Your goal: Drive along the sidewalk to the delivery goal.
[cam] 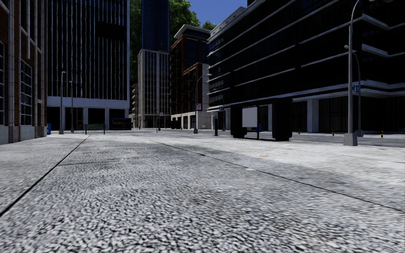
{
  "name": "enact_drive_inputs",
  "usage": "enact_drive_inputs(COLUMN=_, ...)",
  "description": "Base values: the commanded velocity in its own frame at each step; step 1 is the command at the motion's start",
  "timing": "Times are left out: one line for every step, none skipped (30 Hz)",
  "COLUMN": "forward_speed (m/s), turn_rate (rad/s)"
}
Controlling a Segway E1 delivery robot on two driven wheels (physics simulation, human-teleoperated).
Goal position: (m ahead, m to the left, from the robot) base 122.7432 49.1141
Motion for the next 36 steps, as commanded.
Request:
enact_drive_inputs(forward_speed=0.0, turn_rate=0.0)
enact_drive_inputs(forward_speed=0.0, turn_rate=0.0)
enact_drive_inputs(forward_speed=0.0, turn_rate=0.0)
enact_drive_inputs(forward_speed=0.0, turn_rate=0.0)
enact_drive_inputs(forward_speed=0.0, turn_rate=0.0)
enact_drive_inputs(forward_speed=0.0, turn_rate=0.0)
enact_drive_inputs(forward_speed=0.0, turn_rate=0.0)
enact_drive_inputs(forward_speed=0.0, turn_rate=0.0)
enact_drive_inputs(forward_speed=0.0, turn_rate=0.0)
enact_drive_inputs(forward_speed=0.0, turn_rate=0.0)
enact_drive_inputs(forward_speed=0.0, turn_rate=0.0)
enact_drive_inputs(forward_speed=0.0, turn_rate=0.0)
enact_drive_inputs(forward_speed=0.0, turn_rate=0.0)
enact_drive_inputs(forward_speed=0.0, turn_rate=0.0)
enact_drive_inputs(forward_speed=0.0, turn_rate=0.0)
enact_drive_inputs(forward_speed=0.0, turn_rate=0.0)
enact_drive_inputs(forward_speed=0.0, turn_rate=0.0)
enact_drive_inputs(forward_speed=0.0, turn_rate=0.0)
enact_drive_inputs(forward_speed=0.0, turn_rate=0.0)
enact_drive_inputs(forward_speed=0.0, turn_rate=0.0)
enact_drive_inputs(forward_speed=0.0, turn_rate=0.0)
enact_drive_inputs(forward_speed=0.0, turn_rate=0.0)
enact_drive_inputs(forward_speed=0.0, turn_rate=0.0)
enact_drive_inputs(forward_speed=0.0, turn_rate=0.0)
enact_drive_inputs(forward_speed=0.0, turn_rate=0.0)
enact_drive_inputs(forward_speed=0.0, turn_rate=0.0)
enact_drive_inputs(forward_speed=0.0, turn_rate=0.0)
enact_drive_inputs(forward_speed=0.0, turn_rate=0.0)
enact_drive_inputs(forward_speed=0.0, turn_rate=0.0)
enact_drive_inputs(forward_speed=0.0, turn_rate=0.0)
enact_drive_inputs(forward_speed=1.76, turn_rate=0.0)
enact_drive_inputs(forward_speed=1.84, turn_rate=0.0)
enact_drive_inputs(forward_speed=1.84, turn_rate=0.0)
enact_drive_inputs(forward_speed=1.9, turn_rate=0.0)
enact_drive_inputs(forward_speed=1.7, turn_rate=0.0)
enact_drive_inputs(forward_speed=1.36, turn_rate=0.0)
